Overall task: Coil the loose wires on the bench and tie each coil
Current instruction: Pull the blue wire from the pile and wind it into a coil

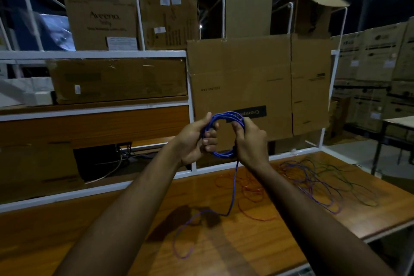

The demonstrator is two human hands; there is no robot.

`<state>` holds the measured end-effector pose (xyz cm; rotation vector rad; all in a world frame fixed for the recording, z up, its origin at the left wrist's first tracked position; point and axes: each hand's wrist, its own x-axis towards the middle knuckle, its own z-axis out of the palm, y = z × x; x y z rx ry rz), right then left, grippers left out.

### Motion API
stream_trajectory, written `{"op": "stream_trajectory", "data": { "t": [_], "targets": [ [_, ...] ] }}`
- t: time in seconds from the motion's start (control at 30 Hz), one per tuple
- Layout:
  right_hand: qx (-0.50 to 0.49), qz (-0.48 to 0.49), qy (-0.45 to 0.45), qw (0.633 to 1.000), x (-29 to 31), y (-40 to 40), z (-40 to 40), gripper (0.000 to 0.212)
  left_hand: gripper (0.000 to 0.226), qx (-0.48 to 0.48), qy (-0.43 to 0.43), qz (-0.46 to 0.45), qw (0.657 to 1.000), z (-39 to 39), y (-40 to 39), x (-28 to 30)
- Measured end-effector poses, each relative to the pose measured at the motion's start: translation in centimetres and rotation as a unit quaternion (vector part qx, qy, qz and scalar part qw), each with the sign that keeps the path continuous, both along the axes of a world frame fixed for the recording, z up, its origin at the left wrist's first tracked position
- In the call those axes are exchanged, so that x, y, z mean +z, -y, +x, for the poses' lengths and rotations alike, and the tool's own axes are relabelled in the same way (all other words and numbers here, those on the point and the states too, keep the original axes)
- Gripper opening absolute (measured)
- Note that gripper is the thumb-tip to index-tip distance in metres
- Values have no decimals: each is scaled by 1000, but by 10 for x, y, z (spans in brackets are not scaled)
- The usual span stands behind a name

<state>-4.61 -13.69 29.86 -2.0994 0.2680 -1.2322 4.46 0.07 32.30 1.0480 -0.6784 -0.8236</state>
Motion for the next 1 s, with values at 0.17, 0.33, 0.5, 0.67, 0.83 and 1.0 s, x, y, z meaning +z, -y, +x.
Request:
{"op": "stream_trajectory", "data": {
  "t": [0.17,0.33,0.5,0.67,0.83,1.0],
  "targets": [
    [150,209,-59,965,-6,-8,-4,27,42,62,37,26,997,-1,4,0],
    [300,299,-199,884,-4,3,-18,42,43,109,-24,-28,993,7,3,-3],
    [228,190,-254,921,-33,25,-27,30,43,161,-64,-89,981,21,-7,13],
    [228,200,-212,929,-69,20,-37,24,43,191,-84,-119,971,28,-12,25],
    [131,164,-260,943,-62,-9,-36,21,43,192,-57,-95,975,24,-4,21],
    [59,-107,-405,906,-40,-26,-41,25,41,183,-39,-83,979,19,-1,17]
  ]
}}
